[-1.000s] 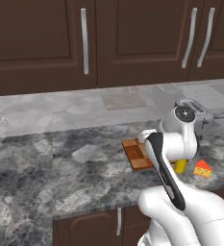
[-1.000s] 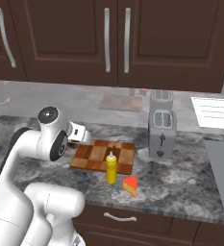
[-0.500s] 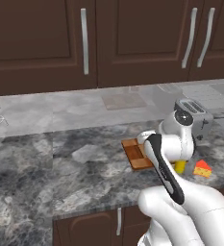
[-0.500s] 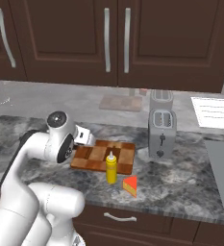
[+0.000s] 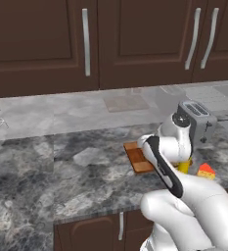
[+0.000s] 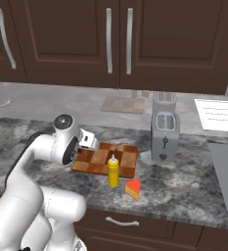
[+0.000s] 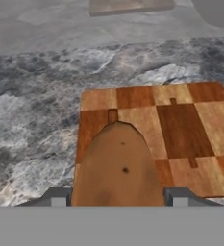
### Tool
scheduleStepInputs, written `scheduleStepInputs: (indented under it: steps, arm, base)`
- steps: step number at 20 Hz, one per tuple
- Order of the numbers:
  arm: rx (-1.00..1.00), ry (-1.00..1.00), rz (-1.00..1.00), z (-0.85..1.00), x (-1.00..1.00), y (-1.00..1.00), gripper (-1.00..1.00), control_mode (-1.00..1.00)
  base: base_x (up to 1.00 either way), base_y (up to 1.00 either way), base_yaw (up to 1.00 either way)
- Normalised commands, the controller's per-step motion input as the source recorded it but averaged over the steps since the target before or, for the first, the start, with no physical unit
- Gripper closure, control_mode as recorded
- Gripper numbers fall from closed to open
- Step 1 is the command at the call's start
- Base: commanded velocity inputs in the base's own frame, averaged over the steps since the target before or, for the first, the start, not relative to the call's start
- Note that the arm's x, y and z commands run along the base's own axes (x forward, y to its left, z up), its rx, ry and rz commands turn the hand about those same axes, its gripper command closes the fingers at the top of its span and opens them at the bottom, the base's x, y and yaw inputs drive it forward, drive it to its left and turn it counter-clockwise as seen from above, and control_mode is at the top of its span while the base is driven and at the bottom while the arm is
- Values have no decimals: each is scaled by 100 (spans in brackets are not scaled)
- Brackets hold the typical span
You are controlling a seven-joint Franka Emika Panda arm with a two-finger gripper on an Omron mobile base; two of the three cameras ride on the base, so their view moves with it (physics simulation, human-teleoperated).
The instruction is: Retrieve the reheated potato from the microwave, then place the potato, cheese, and condiment on the cutting board.
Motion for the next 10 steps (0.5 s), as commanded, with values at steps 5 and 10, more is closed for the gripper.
scheduleStepInputs:
  steps: [5, 10]
  arm:
    - [0, 1, 0, -22, 32, 0, 100, -100]
    - [0, 0, 0, -29, 28, 3, 100, -100]
  base:
    - [0, 0, 0]
    - [0, 0, 0]
